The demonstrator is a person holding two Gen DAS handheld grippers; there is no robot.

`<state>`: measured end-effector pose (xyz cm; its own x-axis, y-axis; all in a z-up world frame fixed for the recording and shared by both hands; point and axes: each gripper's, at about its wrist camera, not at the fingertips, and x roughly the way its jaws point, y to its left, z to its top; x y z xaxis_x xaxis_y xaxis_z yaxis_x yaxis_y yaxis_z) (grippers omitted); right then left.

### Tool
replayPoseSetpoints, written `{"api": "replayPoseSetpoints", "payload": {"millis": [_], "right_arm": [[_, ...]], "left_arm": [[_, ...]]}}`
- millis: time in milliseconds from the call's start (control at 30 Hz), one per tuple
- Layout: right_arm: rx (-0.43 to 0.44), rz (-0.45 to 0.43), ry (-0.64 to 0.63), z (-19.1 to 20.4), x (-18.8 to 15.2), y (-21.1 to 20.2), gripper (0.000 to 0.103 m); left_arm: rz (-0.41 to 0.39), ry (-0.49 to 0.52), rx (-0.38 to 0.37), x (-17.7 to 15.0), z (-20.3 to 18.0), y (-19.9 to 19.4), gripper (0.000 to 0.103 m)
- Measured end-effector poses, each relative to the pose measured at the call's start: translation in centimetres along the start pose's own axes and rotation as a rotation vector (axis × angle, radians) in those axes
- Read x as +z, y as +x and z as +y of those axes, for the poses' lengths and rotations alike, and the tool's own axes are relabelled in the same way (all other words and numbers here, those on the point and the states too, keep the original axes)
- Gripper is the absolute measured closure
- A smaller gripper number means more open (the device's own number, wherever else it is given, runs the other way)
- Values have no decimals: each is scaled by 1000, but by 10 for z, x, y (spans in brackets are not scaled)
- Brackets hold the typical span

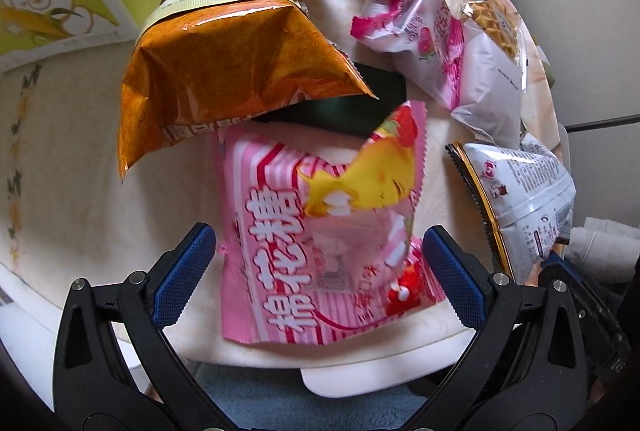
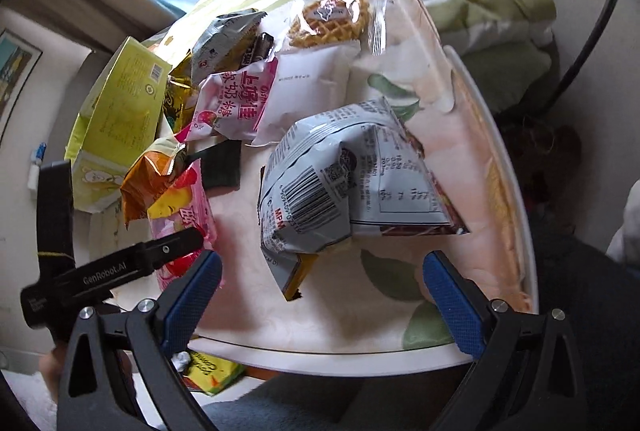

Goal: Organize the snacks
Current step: 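Grasp the pink candy bag with the left tool while the right tool grasps the grey chip bag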

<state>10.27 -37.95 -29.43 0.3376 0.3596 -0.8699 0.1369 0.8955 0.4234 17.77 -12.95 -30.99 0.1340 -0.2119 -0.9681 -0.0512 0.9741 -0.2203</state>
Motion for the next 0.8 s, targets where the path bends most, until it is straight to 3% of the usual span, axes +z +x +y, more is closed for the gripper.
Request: {"api": "replayPoseSetpoints", "payload": {"millis": [200, 467, 800], "right_arm": [[39, 6, 84, -4, 7, 14, 3], [32, -37, 203, -15, 17, 21, 3], [43, -54, 271, -24, 27, 27, 3]], "left_arm": [[29, 15, -24, 2, 3, 10, 10], [23, 61, -63, 0, -5, 9, 32], [60, 71, -101, 4, -13, 5, 37]]}}
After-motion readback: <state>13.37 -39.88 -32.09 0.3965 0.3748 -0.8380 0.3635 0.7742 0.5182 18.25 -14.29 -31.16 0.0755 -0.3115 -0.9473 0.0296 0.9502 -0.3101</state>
